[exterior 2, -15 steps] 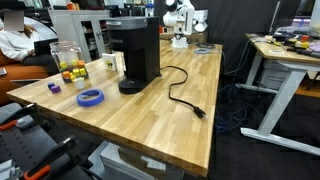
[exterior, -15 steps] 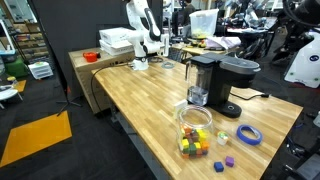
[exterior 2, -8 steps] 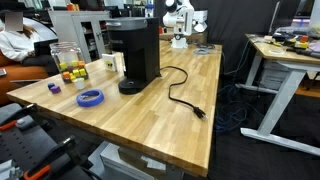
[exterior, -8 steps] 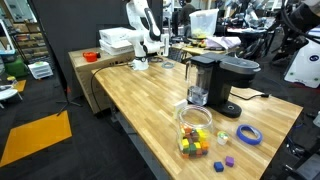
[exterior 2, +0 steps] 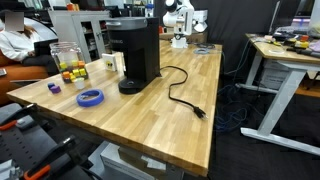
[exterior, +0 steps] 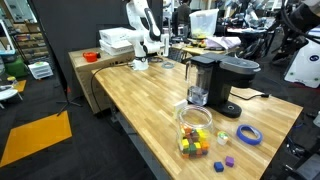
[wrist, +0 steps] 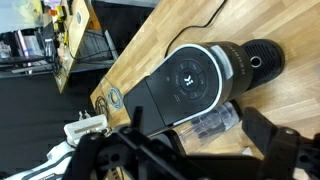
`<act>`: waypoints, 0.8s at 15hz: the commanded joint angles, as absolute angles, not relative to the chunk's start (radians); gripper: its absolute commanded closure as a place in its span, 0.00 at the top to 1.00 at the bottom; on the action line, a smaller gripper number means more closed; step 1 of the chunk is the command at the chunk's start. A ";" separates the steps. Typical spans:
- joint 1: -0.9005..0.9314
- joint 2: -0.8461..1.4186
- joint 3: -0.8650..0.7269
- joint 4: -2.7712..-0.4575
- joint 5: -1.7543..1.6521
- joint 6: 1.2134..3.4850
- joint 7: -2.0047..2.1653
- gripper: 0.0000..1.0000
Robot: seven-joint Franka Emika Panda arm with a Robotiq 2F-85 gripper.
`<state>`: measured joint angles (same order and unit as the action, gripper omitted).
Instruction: Open the coffee maker chamber, place the coffee pod inside the chamber
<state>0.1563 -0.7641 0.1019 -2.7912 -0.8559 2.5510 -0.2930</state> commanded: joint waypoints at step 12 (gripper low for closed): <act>0.116 -0.734 0.138 -2.785 -1.355 2.590 -0.033 1.00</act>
